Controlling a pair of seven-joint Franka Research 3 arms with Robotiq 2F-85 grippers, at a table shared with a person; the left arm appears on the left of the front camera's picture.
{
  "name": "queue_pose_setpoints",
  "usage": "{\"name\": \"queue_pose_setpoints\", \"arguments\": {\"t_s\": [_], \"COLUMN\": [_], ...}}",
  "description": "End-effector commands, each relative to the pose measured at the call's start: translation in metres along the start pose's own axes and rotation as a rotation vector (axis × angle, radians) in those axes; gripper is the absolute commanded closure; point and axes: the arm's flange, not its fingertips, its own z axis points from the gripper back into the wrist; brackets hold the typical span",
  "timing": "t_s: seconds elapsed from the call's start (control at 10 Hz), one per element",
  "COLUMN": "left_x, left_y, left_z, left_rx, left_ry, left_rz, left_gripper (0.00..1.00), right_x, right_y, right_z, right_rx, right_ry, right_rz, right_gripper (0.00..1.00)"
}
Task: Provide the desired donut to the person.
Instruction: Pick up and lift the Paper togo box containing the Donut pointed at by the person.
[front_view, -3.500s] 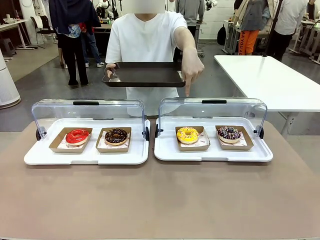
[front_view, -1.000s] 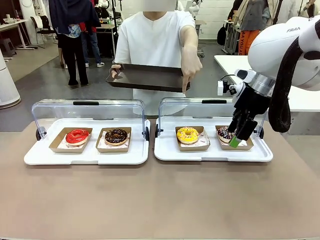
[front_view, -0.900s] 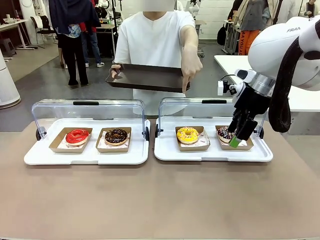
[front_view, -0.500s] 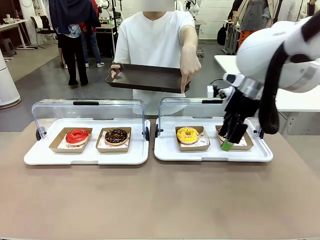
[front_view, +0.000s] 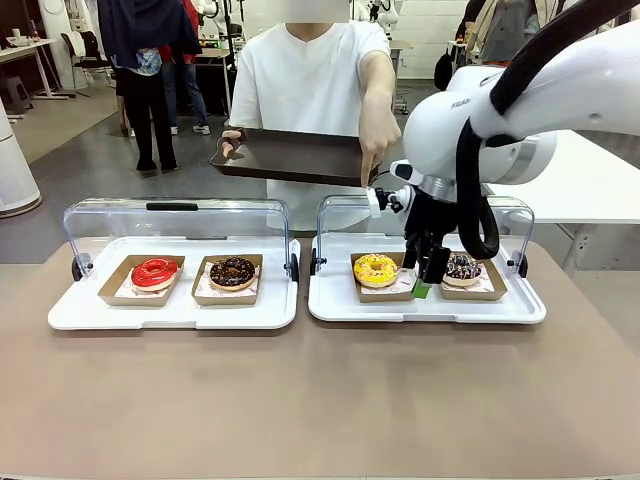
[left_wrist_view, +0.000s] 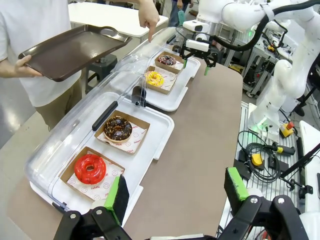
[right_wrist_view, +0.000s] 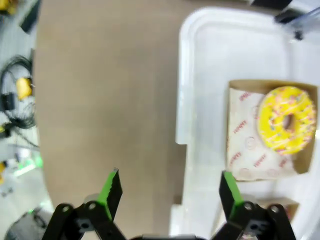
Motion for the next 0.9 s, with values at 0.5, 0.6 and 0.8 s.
{"name": "queue_pose_setpoints", "arguments": {"t_s": [0.5,0.6,0.8], "left_x": [0.001,0.001,0.001], "left_y": [0.0,0.0,0.0], "left_z": [0.001,0.001,0.001], "left_rx": [-0.007,-0.007,-0.007], "left_ry": [-0.015,-0.015,-0.015], "left_rz": [-0.01,-0.01,-0.01], "left_gripper": [0.0,0.0,0.0], "right_x": [0.0,0.0,0.003], "right_y": [-0.01,-0.01,-0.014], "right_z": [-0.004,-0.004,-0.004], "right_rx": [-0.009,-0.009,-0.011], "right_ry": [0.022,0.022,0.023], "right_rz": [0.021,0.021,0.033], "right_gripper": [0.0,0.0,0.0]}}
